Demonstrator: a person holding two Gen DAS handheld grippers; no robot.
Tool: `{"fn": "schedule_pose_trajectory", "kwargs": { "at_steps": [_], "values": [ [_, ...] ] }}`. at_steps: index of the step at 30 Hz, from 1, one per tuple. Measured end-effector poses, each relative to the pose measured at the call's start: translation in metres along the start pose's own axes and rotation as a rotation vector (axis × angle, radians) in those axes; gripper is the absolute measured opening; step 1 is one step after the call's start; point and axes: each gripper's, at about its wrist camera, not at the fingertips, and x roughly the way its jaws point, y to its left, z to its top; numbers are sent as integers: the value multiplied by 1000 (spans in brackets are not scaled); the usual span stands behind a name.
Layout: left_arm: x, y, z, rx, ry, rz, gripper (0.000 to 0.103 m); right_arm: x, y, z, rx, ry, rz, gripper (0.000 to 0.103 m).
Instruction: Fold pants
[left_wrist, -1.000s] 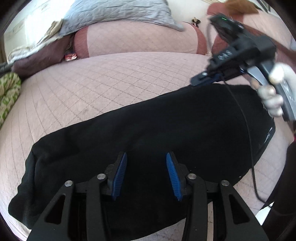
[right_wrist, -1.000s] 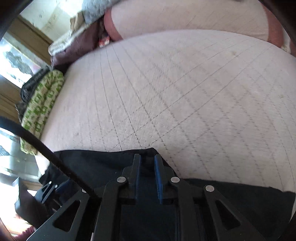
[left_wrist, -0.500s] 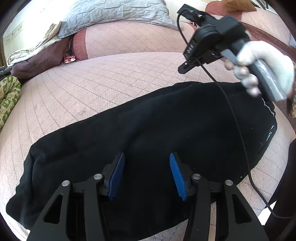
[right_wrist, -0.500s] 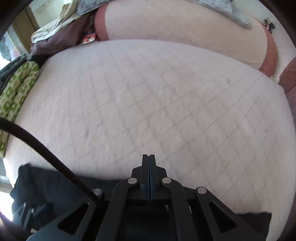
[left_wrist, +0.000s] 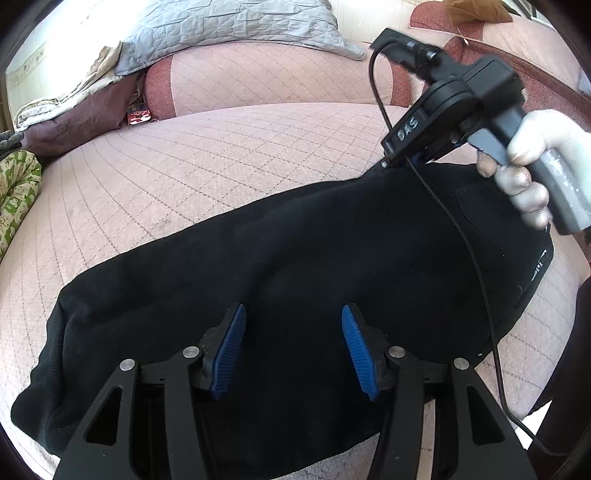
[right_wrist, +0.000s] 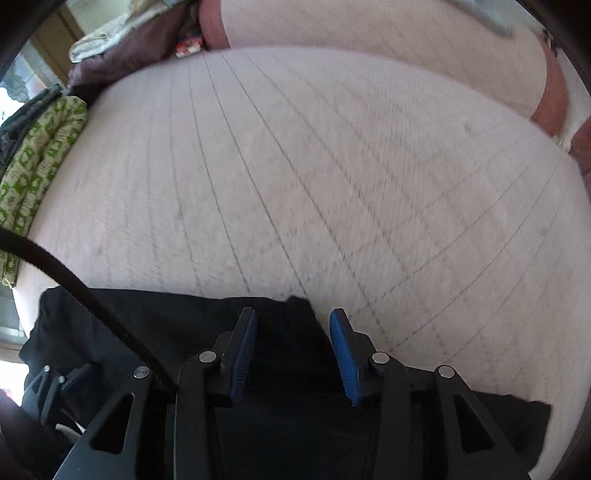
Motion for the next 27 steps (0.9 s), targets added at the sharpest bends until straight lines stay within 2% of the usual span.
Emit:
{"fn": "schedule_pose_trajectory", "kwargs": {
  "at_steps": [2, 4, 5, 7, 8, 10, 12, 14, 16, 20, 21, 24, 27],
  "values": [
    [0, -1, -1, 5, -7, 5, 54, 2, 4, 4, -8, -20, -20, 13],
    [1, -2, -1, 8, -10, 11, 55, -2, 6, 10, -4, -47, -56, 12],
    [1, -2, -1, 9, -11, 12, 56, -6, 6, 12, 7, -67, -72, 5],
    [1, -3, -2, 7, -13, 12, 56, -9, 4, 20, 36, -91, -83, 5],
    [1, -3, -2, 7, -13, 12, 57, -6, 1, 23, 49, -93, -87, 0],
    [1, -3, -2, 7, -14, 12, 57, -1, 0, 26, 51, -109, -160, 0],
    [0, -1, -1, 5, -12, 8, 57, -5, -10, 26, 94, -124, -114, 1],
    [-3, 3, 1, -13, -9, -17, 57, -25, -17, 20, 134, -187, -67, 1],
    [-9, 11, 4, -62, -21, -74, 57, -52, -15, 2, 119, -259, -52, 2],
    [-15, 34, 6, -167, -33, -75, 57, -81, -21, -51, 143, -332, -41, 23],
    [-14, 41, 6, -198, -23, -82, 57, -85, -28, -70, 167, -340, -42, 23],
    [-10, 59, 3, -287, 3, -115, 57, -95, -63, -118, 283, -359, -69, 24],
    [-11, 56, 3, -261, -4, -91, 57, -100, -121, -167, 507, -352, -83, 27]
  ]
}}
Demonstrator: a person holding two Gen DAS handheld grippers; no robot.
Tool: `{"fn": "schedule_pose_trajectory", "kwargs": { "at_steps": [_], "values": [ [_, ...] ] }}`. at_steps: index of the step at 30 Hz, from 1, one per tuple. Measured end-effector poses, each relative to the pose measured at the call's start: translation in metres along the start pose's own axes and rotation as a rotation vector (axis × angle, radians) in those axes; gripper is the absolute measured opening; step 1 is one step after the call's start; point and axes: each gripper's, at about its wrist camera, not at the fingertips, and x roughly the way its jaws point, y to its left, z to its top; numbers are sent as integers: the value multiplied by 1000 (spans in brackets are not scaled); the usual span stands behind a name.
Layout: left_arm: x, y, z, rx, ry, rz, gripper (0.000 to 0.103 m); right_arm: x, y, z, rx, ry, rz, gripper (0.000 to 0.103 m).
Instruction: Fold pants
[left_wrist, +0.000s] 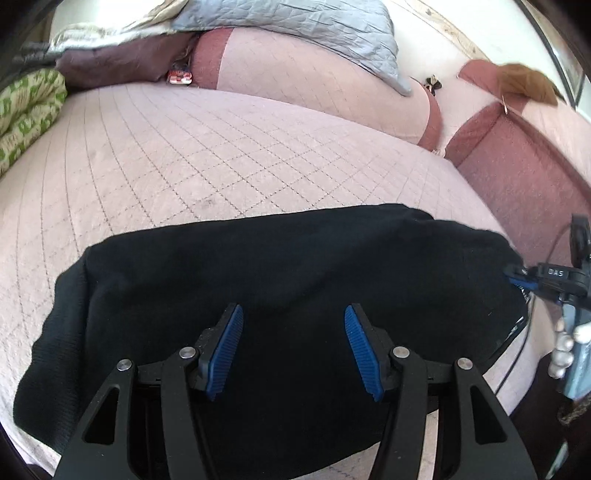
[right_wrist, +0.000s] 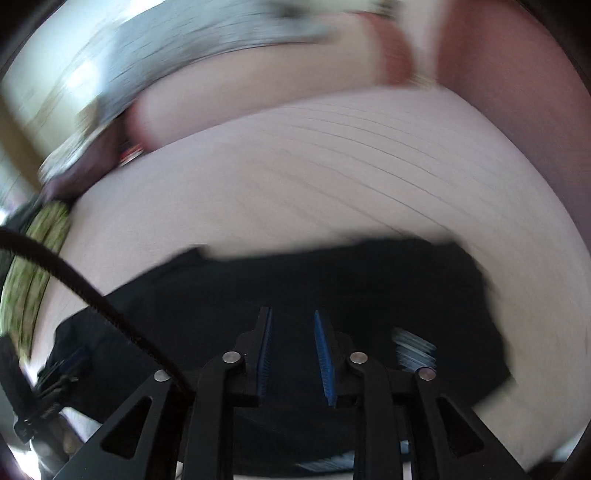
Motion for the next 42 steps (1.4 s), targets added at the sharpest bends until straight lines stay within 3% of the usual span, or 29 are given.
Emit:
{"fn": "schedule_pose_trajectory", "kwargs": {
  "at_steps": [1, 2, 3, 4, 6, 7, 10, 13, 16, 19, 21, 23, 26, 31, 35, 39, 41, 42],
  "values": [
    [0, -5, -2, 28, -2, 15, 57, -1, -25, -5, 95, 3, 16, 22],
    [0, -7, -2, 46, -2, 13, 57, -7, -56, -13, 233, -7, 117, 11],
    [-2, -7, -2, 52, 1, -3, 57, -13, -72, -20, 318, -27, 174, 10],
    [-4, -7, -2, 52, 3, -22, 57, -24, -90, -27, 396, -74, 199, 11],
    [-15, 0, 1, 24, -18, -66, 57, -49, -111, -33, 451, -170, 127, 23],
    [-20, 7, 4, -9, -35, -77, 57, -58, -117, -34, 452, -202, 107, 25],
    [-21, 35, 9, -142, -39, -109, 57, -74, -122, -35, 452, -242, 167, 25],
    [-19, 72, 9, -315, -27, -215, 57, -67, -104, -34, 381, -215, 232, 25],
    [-15, 91, 7, -409, -19, -273, 51, -49, -91, -36, 343, -165, 265, 25],
    [-14, 84, 6, -366, -13, -235, 49, -28, -108, -54, 437, -96, 222, 24],
    [-13, 74, 6, -319, -13, -192, 49, -35, -121, -63, 496, -140, 204, 22],
    [-11, 70, 6, -297, -15, -173, 50, -50, -121, -64, 479, -190, 145, 27],
    [-10, 70, 6, -305, -18, -178, 50, -61, -117, -61, 447, -219, 194, 27],
    [-10, 71, 5, -300, -20, -179, 50, -48, -101, -57, 407, -146, 278, 27],
    [-11, 70, 5, -296, -21, -174, 50, -24, -91, -56, 438, -81, 240, 27],
    [-11, 68, 5, -298, -23, -172, 50, -13, -94, -53, 484, -72, 248, 27],
    [-11, 67, 5, -295, -22, -171, 50, -16, -99, -54, 504, -83, 275, 15],
    [-11, 67, 5, -292, -22, -169, 50, -21, -100, -57, 499, -95, 283, 14]
  ]
}}
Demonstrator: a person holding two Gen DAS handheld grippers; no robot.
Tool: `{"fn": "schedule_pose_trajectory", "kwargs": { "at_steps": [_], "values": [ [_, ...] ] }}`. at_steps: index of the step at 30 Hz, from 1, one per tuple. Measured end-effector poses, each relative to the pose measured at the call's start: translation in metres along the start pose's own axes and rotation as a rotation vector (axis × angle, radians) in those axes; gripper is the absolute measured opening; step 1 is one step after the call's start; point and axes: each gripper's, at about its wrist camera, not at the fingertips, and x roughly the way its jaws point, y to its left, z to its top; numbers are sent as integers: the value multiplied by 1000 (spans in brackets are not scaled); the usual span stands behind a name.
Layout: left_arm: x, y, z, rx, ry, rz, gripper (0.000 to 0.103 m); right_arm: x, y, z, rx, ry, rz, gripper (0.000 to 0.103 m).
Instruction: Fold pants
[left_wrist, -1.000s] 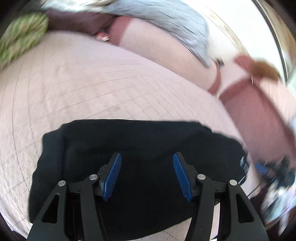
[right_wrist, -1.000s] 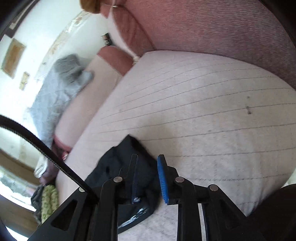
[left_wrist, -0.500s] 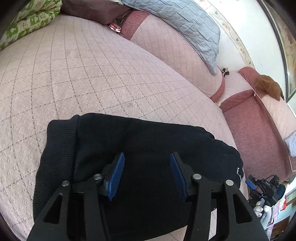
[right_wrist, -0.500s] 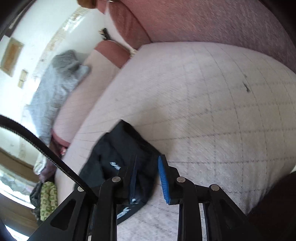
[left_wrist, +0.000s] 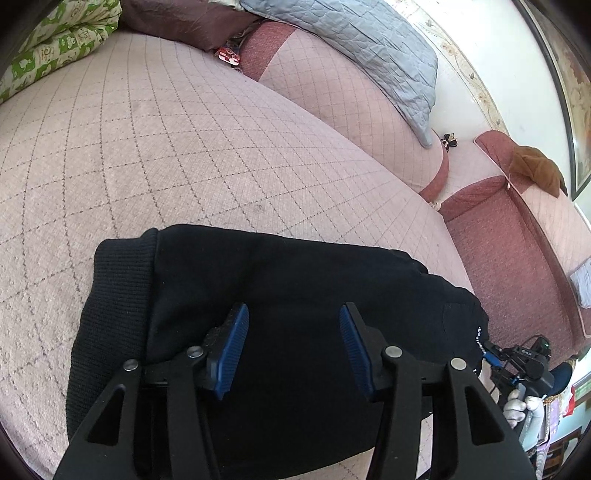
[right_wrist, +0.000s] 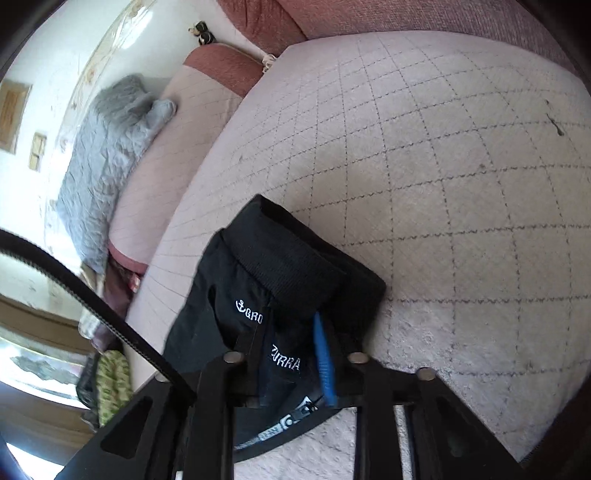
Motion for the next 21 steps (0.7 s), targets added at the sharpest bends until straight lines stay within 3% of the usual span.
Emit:
{"fn": "schedule_pose_trajectory", "kwargs": {
  "at_steps": [4, 8, 12, 17, 20, 21],
  "values": [
    [1, -1, 1, 2, 0, 3, 50, -23, -6, -6, -26, 3, 11, 11],
    [1, 0, 2, 6, 3, 2, 50, -25, -25, -14, 3, 31, -35, 11],
    [-6, 3, 2, -18, 1, -23, 50, -18, -35, -14, 61, 45, -17, 22],
    [-49, 32, 1, -124, -101, -36, 55, -59, 5, -15, -124, -53, -69, 26],
    [-60, 71, -7, -263, -106, 82, 53, -67, 44, -22, -272, -77, -66, 30],
    [-63, 80, -10, -299, -112, 47, 50, -63, 58, -25, -318, -62, -53, 30]
  ]
}}
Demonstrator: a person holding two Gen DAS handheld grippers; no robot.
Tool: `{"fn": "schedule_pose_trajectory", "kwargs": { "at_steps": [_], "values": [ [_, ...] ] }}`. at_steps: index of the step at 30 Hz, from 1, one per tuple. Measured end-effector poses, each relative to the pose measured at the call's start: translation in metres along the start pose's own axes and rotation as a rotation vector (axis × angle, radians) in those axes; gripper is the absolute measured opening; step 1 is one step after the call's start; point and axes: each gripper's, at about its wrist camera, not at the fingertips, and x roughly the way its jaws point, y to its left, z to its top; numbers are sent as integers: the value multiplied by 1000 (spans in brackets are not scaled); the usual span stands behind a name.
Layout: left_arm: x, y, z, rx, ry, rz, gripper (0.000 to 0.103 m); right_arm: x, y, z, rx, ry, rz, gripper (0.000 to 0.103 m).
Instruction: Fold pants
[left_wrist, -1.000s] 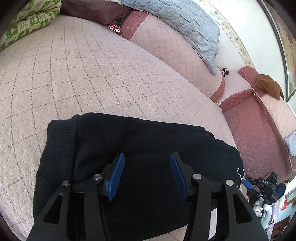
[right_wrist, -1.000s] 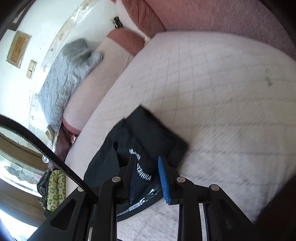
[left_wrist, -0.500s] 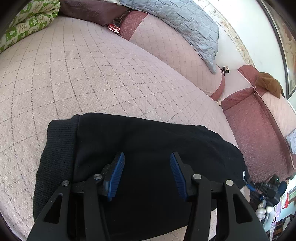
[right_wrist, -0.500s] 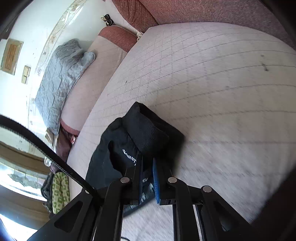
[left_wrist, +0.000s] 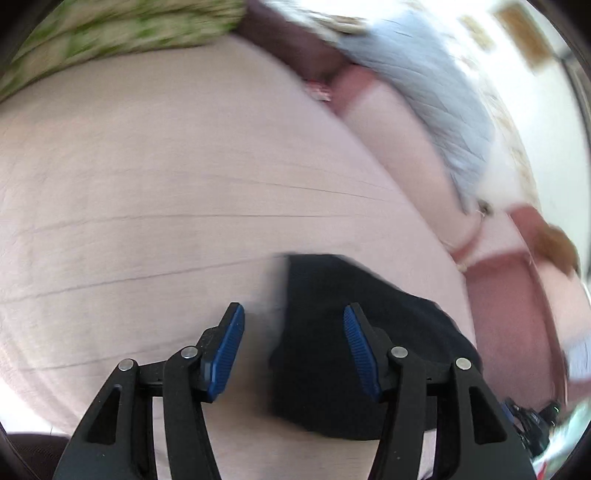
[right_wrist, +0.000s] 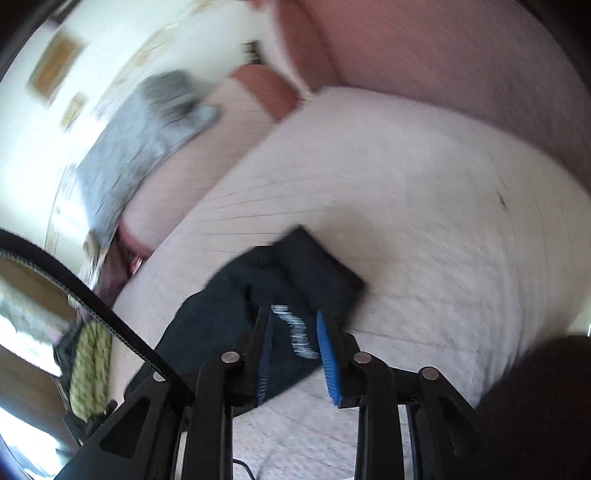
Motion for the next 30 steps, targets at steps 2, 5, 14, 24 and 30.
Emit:
{"fn": "schedule_pose_trajectory", "kwargs": {
  "at_steps": [2, 5, 14, 24, 30],
  "values": [
    [-6, 7, 1, -41, -8, -36, 50, 16, 37, -3, -119, 41, 56, 30],
    [-14, 5, -2, -18, -40, 13, 50, 56, 102, -20, -297, 170, 171, 31],
    [-37, 10, 3, -53, -156, 170, 52, 171, 303, -117, -823, 452, 356, 53],
    [-49, 34, 9, -151, -172, 128, 52, 264, 388, -197, -1216, 598, 277, 70],
    [-42, 26, 9, -143, -153, 110, 52, 281, 388, -215, -1259, 611, 247, 68]
  ]
}}
